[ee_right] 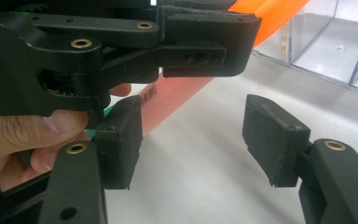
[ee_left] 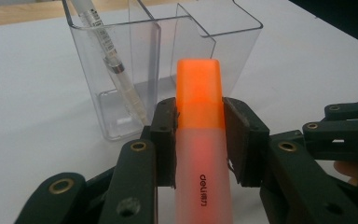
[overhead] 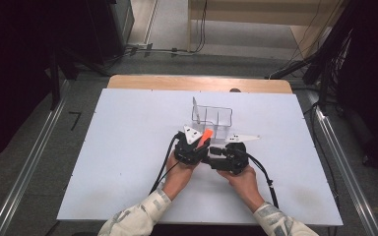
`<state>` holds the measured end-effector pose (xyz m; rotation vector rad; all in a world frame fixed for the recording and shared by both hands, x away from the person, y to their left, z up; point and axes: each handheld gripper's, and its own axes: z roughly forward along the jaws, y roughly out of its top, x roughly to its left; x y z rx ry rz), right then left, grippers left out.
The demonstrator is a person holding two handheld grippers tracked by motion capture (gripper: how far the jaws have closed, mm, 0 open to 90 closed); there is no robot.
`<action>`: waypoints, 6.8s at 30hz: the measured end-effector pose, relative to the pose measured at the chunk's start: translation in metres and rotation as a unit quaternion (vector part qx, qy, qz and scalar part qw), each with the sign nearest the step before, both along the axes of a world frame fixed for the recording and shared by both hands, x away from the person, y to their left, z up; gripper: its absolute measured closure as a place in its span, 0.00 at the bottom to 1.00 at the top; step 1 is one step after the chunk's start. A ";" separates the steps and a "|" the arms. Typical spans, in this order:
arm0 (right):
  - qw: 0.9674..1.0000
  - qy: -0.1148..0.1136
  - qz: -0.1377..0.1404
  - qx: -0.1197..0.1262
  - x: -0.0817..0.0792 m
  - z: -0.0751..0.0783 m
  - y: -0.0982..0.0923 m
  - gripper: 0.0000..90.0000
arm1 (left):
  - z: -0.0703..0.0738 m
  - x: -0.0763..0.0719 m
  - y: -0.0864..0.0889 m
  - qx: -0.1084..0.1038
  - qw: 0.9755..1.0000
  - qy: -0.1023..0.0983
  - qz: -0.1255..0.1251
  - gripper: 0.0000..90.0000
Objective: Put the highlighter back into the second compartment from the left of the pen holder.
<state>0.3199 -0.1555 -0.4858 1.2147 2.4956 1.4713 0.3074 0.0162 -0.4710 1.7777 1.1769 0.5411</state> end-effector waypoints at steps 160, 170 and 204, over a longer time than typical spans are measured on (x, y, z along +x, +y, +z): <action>0.986 -0.107 -0.119 0.050 0.063 0.058 -0.026 0.83 | 0.000 -0.016 0.045 0.015 1.000 0.012 0.016 0.34; 0.986 -0.105 -0.124 0.031 0.072 0.050 -0.018 0.83 | -0.001 -0.017 0.050 0.015 1.000 0.014 0.019 0.34; 0.988 -0.088 -0.123 0.018 0.073 0.041 -0.018 0.59 | -0.006 -0.020 0.060 0.017 0.999 0.024 0.023 0.34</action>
